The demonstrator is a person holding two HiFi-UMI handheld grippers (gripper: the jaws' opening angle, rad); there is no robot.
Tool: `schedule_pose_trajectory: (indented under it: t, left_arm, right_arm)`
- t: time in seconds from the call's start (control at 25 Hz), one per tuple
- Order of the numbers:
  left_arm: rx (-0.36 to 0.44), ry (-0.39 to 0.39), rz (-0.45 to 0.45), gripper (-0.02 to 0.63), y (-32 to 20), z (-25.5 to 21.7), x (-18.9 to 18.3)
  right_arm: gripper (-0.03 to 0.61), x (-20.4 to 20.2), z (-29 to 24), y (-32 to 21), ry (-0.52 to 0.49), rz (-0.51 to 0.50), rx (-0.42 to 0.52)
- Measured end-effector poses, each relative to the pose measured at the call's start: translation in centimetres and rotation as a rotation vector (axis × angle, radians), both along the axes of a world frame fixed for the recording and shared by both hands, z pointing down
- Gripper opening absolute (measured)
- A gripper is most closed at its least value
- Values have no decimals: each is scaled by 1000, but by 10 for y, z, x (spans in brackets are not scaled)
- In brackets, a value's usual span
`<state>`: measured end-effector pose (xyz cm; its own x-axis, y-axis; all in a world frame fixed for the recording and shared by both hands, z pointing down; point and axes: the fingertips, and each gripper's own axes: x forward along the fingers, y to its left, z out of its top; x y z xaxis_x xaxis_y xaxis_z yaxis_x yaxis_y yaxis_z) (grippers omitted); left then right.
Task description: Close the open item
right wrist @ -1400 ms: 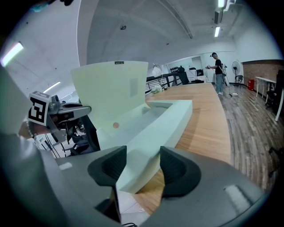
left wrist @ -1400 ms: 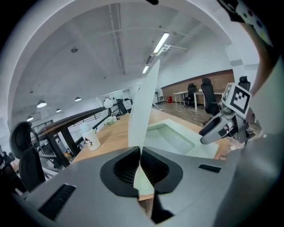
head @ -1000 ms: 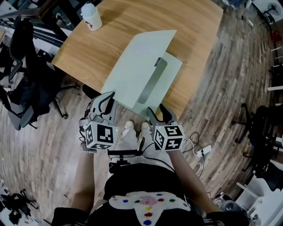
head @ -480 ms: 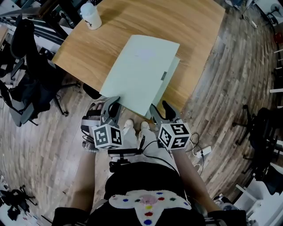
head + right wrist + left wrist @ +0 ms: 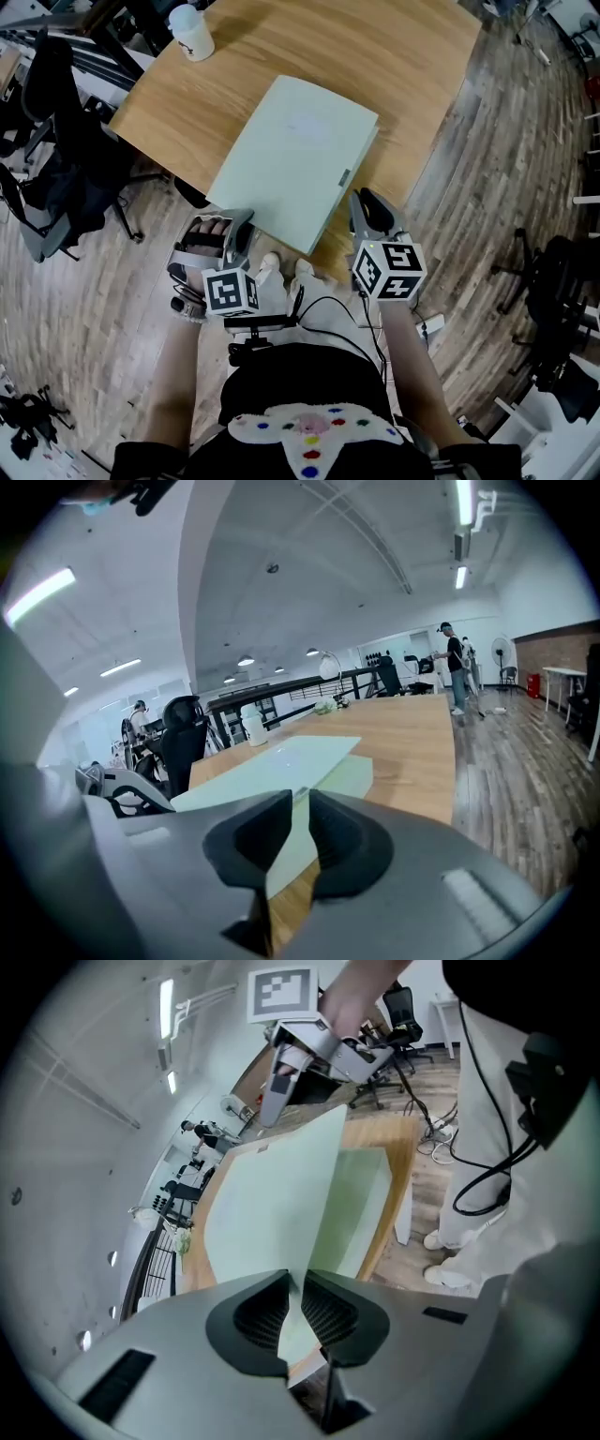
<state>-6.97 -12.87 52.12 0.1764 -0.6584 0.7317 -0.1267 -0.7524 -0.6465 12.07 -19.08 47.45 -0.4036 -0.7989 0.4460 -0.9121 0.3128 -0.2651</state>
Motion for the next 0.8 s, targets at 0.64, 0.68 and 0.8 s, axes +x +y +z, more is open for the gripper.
schedule_pose_trajectory:
  t: [0.64,0.68,0.8]
  left_arm:
    - [-36,-129,55,44,-2,6,5]
    - [-39,-118,50,44,-1,5,4]
    - [-27,-79,21,54,1,0,3]
  right_arm:
    - [8,-33,50,-34,126,-166,-60]
    - [8,-33,50,-33,123,-167,-60]
    - [8,-33,50,-32,88,-166,-52]
